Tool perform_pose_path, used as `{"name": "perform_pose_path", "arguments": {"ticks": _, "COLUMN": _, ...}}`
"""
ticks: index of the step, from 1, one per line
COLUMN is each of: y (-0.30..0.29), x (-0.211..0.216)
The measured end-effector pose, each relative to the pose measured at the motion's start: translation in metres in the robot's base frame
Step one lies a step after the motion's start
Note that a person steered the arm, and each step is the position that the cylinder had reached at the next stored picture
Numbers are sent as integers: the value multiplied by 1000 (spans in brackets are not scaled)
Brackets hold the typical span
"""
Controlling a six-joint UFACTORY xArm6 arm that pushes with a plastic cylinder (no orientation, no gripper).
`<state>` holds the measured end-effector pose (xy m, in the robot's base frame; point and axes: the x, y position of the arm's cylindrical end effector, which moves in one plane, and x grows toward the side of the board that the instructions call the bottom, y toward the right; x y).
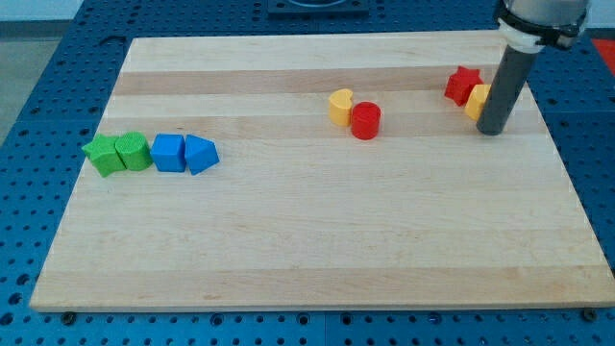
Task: Move red circle below the yellow hexagon
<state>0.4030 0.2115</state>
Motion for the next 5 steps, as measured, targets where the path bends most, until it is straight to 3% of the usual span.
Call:
{"name": "perform_pose_path", "arguments": {"ticks": 2, "y": -81, "x": -5}}
{"name": "perform_pose_path", "arguments": {"ticks": 4, "y": -102, "x": -66}}
{"name": "perform_pose_path", "arguments": {"ticks": 5, "y": -142, "x": -81}}
